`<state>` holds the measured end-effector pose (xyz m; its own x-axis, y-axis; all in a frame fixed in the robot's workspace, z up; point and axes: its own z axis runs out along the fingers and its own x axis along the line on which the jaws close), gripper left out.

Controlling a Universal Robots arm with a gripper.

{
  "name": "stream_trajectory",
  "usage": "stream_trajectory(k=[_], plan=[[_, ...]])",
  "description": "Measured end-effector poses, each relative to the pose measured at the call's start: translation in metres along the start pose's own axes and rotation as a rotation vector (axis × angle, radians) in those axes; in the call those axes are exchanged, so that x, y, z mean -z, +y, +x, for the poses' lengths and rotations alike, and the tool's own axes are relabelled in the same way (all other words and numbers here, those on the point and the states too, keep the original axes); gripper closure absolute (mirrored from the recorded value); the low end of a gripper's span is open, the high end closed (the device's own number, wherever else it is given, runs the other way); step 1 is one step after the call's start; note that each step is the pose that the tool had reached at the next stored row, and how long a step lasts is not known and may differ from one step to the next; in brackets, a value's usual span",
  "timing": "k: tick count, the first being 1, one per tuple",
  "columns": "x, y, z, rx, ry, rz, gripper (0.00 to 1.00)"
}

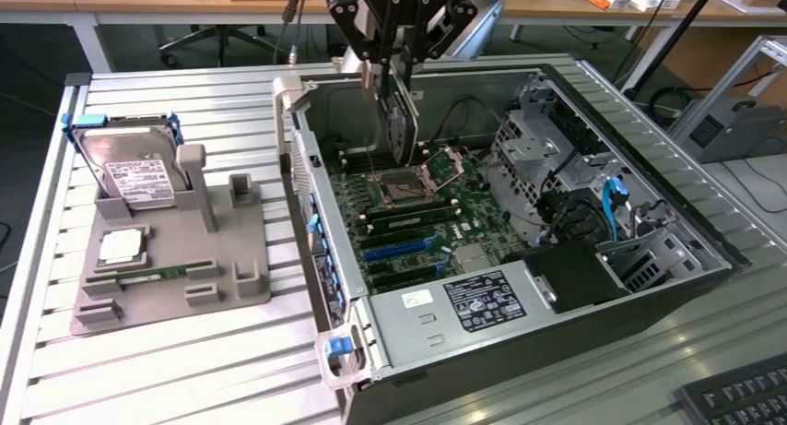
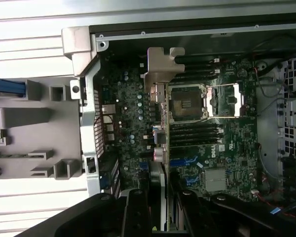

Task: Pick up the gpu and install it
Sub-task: 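Pick up the gpu and move the gpu toward the slot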

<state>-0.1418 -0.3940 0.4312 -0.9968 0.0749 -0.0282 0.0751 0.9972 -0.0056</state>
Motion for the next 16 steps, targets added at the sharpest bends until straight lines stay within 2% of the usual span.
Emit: stream_trajectory(k=[16], plan=[[-0.0003,0.0009,-0.012,0.000,0.0000,0.0001,0.73]])
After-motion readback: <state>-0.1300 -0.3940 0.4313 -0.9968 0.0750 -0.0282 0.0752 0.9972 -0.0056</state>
